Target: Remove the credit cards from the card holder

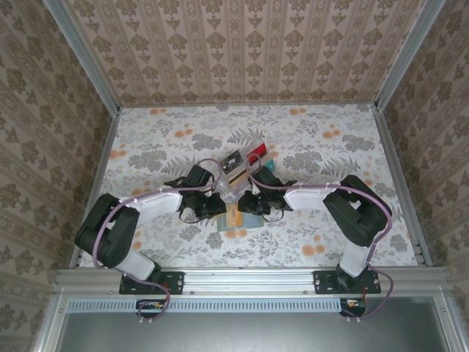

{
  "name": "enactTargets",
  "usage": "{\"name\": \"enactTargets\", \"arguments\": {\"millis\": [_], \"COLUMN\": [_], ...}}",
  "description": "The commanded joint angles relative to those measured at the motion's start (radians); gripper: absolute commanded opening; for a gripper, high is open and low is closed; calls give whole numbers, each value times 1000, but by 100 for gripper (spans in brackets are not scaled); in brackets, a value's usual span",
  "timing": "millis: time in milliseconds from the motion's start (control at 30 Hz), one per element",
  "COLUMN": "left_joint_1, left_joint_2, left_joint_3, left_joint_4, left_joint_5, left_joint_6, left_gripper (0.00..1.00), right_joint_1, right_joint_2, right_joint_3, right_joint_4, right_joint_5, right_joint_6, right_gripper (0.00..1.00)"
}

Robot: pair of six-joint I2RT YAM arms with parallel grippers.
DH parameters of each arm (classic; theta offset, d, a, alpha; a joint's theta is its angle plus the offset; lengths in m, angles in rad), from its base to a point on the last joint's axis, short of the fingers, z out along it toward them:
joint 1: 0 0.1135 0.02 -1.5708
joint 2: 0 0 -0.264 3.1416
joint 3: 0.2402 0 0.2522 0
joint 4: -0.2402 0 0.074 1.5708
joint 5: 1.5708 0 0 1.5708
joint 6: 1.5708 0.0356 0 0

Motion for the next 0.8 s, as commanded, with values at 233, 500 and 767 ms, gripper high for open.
{"name": "enactTargets", "arguments": {"millis": [233,500,767], "left_joint_1": [-12,-6,-4], "left_joint_2": [72,77,64], "left_joint_3": [24,19,61], "left_joint_4": [-50,-83,-86], "left_joint_5": [-59,-92,-77], "left_joint_6": [18,34,47], "left_gripper": [12,12,16], "right_joint_1": [-9,-25,-52], "right_joint_2": [33,-19,-201], "right_joint_3": [-2,-38,-81], "right_joint_4": [56,72,-22], "right_joint_5": [-80,-42,81], "right_joint_6": [28,62,-9], "right_gripper": [28,15,5]}}
